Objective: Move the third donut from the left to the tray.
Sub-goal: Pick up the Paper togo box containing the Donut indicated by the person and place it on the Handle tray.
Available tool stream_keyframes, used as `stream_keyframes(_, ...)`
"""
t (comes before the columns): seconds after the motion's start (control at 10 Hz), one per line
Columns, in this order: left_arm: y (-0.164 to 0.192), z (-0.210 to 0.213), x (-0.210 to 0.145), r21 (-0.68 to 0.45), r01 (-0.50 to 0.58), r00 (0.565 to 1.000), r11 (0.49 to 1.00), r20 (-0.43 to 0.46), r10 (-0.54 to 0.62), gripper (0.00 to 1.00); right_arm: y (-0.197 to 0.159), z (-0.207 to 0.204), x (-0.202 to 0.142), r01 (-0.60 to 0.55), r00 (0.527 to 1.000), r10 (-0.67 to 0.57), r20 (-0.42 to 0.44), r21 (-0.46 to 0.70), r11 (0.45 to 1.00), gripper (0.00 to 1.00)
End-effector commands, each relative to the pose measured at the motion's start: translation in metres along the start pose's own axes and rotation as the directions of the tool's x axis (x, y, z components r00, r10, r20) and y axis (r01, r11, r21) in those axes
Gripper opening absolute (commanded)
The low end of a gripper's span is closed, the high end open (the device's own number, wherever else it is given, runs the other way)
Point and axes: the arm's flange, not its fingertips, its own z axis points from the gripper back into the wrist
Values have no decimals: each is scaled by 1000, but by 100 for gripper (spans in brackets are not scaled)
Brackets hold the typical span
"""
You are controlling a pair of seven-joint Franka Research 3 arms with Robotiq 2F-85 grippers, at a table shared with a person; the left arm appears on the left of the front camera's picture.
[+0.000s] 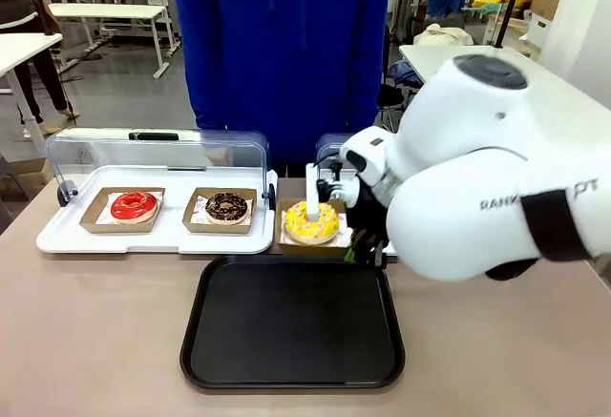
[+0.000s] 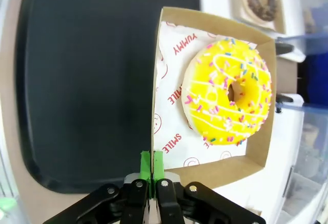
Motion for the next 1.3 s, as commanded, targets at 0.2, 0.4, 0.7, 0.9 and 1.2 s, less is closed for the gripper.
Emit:
stream_keyframes(0.2, -2, 0, 2, -9, -4, 1000, 1000, -1, 4, 100, 90, -30, -33, 12, 1000, -12, -9, -32, 999, 2)
stream_keyframes(0.4, -2, 0, 2, -9, -4, 1000, 1000, -1, 4, 100, 107, -38, -35, 9, 1000, -10, -16, -21, 1000, 2)
stream_keyframes(0.7, -2, 0, 2, -9, -4, 1000, 1000, -1, 4, 100, 128, -44, -40, 0, 1000, 0, -31, 0, 1000, 2)
stream_keyframes(0.9, -2, 0, 2, -9, -4, 1000, 1000, -1, 4, 100, 134, -47, -45, 2, 999, -1, -40, 22, 1000, 2)
stream_keyframes(1.2, -2, 0, 2, -9, -4, 1000, 1000, -1, 4, 100, 139, -54, -51, 14, 999, -12, -48, 53, 998, 2)
